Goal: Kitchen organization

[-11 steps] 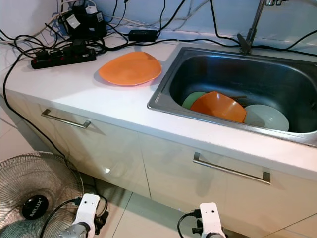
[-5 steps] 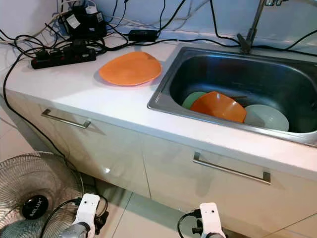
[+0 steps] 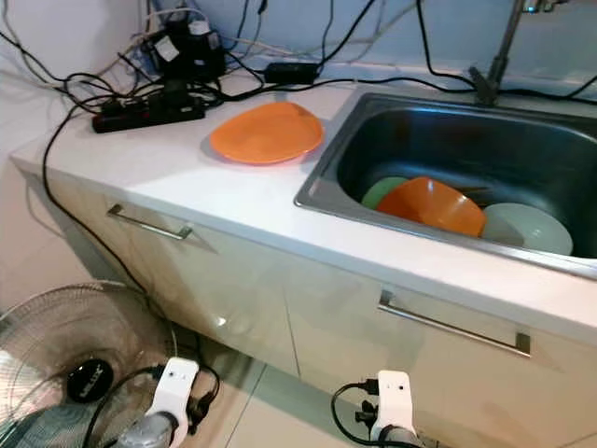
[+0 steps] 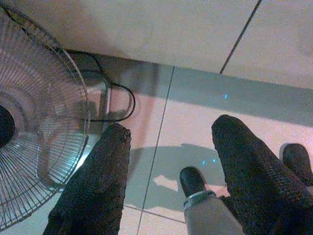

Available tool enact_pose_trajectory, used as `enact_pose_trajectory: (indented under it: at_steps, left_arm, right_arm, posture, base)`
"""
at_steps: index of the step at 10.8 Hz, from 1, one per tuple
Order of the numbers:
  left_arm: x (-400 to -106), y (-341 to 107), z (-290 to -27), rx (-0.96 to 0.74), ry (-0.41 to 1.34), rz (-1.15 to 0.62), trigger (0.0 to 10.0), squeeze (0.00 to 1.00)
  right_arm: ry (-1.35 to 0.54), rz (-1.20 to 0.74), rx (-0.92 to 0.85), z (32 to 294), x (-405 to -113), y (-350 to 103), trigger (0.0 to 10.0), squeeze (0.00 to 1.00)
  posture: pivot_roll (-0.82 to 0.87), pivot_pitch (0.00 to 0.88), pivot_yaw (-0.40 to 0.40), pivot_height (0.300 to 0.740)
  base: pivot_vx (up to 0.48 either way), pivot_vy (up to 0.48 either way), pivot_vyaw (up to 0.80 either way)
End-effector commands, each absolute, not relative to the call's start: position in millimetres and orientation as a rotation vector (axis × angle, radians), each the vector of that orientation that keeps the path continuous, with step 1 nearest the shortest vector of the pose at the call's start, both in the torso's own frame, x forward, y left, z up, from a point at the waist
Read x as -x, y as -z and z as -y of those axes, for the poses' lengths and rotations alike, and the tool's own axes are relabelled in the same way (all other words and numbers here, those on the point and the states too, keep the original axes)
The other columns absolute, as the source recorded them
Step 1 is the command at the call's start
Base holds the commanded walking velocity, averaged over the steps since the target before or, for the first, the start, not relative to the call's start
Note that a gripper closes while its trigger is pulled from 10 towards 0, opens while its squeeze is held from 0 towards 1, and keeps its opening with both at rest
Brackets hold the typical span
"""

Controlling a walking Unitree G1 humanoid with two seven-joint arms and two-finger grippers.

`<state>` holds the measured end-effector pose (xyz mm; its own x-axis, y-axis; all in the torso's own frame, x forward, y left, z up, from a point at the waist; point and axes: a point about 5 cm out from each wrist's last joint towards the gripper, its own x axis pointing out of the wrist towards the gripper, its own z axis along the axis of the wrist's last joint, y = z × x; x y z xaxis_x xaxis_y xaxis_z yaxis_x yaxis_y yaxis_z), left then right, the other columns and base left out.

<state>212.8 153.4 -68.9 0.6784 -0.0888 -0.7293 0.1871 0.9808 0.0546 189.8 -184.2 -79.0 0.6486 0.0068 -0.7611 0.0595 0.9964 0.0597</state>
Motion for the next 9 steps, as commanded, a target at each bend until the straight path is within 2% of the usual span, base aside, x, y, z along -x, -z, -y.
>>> enact_pose_trajectory:
  at_steps: [1, 9]
  left_arm:
    - [-218.9, 64.6, -154.5, -0.138, 0.158, -0.782, 10.0, 0.00]
    - [-218.1, 64.4, -132.0, -0.100, 0.170, -0.767, 10.0, 0.00]
  right_arm:
    - [0.022, -0.880, -0.098, 180.7, -188.0, 80.6, 10.0, 0.00]
    - [0.008, -0.867, -0.047, 195.7, -189.3, 77.5, 10.0, 0.00]
  posture:
    - [0.03, 0.000, 0.131, 0.740]
    - [0.02, 0.000, 0.072, 0.740]
  base:
    - [0.000, 0.000, 0.00]
    - [0.000, 0.000, 0.00]
